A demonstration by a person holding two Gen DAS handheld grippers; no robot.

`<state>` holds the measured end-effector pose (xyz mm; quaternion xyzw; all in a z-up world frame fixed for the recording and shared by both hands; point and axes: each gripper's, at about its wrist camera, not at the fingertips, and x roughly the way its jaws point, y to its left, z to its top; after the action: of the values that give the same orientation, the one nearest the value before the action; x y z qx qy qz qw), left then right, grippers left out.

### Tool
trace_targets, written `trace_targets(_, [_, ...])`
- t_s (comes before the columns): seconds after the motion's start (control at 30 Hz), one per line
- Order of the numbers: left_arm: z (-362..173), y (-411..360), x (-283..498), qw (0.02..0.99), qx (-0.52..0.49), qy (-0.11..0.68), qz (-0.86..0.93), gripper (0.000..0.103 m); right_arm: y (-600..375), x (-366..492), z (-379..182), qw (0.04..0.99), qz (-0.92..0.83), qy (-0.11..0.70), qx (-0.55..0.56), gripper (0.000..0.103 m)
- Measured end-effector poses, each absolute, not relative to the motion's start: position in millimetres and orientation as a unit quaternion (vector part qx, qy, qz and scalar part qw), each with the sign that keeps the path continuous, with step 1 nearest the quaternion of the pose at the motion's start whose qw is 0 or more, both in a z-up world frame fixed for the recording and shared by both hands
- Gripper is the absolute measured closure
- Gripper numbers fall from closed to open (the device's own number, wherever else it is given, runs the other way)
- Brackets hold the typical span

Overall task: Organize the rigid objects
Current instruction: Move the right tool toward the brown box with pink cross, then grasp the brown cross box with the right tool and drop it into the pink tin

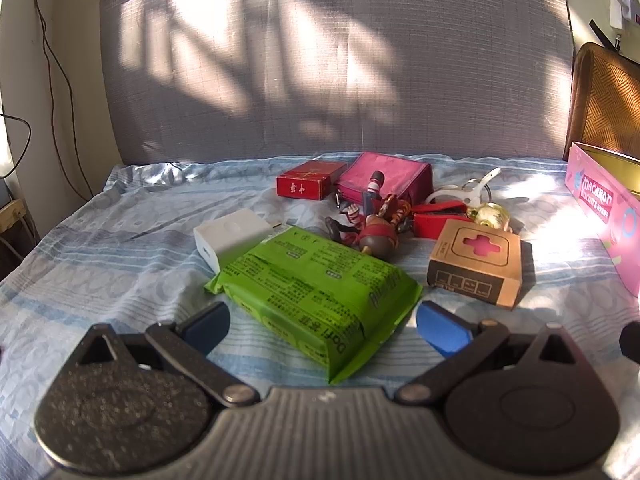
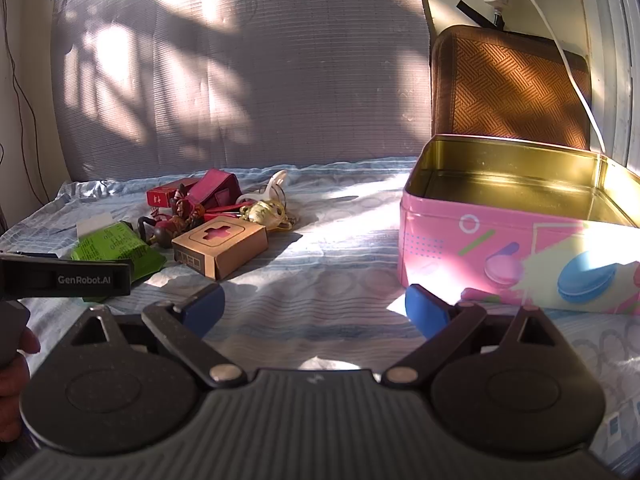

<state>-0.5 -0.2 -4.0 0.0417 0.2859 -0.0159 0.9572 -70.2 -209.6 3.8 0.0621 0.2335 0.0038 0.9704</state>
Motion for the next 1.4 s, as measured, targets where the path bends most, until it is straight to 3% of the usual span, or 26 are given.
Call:
trace_targets(0.4, [5.9, 40.9, -0.9, 0.961, -0.087, 0.255, -0.069, 0.000, -161.3, -13.1, 17.9, 0.951, 0.192, 0.231, -0.070, 0.006])
trace_targets(0.57, [3.6, 52.9, 5.6, 0.951, -0.125, 0.270, -0.081, 0.007, -142.3, 54.2, -11.4, 0.924, 0.207, 0.308, -0.089, 0.008])
trace_targets(0.67, [1.8, 50.1, 6.3, 0.949, -0.125, 0.271, -0.102, 0.018, -156.1, 58.7, -13.7, 0.917, 0.228, 0.326, -0.031, 0.028])
trace_targets(0.73, [1.4, 45.1, 4.0, 0.948, -0.120, 0.266, -0.128, 0.024, -159.9, 37.8, -12.7, 0.917, 0.226, 0.326, -0.042, 0.049])
trace_targets(0.77, [1.4, 40.1, 1.5, 0.948, -0.113, 0.258, -0.149, 0.026, -164.6, 22.4, -12.5, 0.917, 0.227, 0.325, -0.045, 0.070])
trace_targets(0.8, [1.4, 36.3, -0.3, 0.945, -0.108, 0.259, -0.167, 0.027, -170.2, 8.0, -11.9, 0.916, 0.230, 0.328, -0.040, 0.100])
trace_targets(0.93, [5.5, 2.1, -7.1, 0.939, -0.052, 0.244, -0.237, 0.024, -195.7, -48.1, -11.0, 0.919, 0.213, 0.329, -0.050, 0.100])
trace_targets(1.0, [16.5, -22.6, -3.5, 0.950, 0.007, 0.228, -0.215, 0.008, -200.4, -58.7, -9.4, 0.921, 0.204, 0.327, -0.059, 0.096])
trace_targets(1.07, [27.8, -43.5, 13.6, 0.945, 0.058, 0.245, -0.208, 0.007, -198.0, -53.2, -6.3, 0.925, 0.197, 0.317, -0.068, 0.095])
trace_targets(1.23, [23.6, -38.0, 60.7, 0.920, 0.022, 0.343, -0.190, 0.022, -190.1, -8.6, -6.2, 0.930, 0.186, 0.315, -0.022, 0.087])
trace_targets(1.33, [11.3, -33.4, 77.7, 0.900, -0.008, 0.385, -0.206, 0.034, -180.7, 20.0, -9.9, 0.926, 0.191, 0.326, 0.014, 0.064])
trace_targets(1.37, [4.1, -34.4, 82.4, 0.890, -0.020, 0.403, -0.215, 0.046, -174.5, 30.6, -12.4, 0.924, 0.191, 0.331, 0.018, 0.058])
trace_targets(1.4, [1.6, -33.5, 81.5, 0.891, -0.035, 0.400, -0.213, 0.047, -169.7, 36.4, -13.8, 0.922, 0.192, 0.335, 0.019, 0.059])
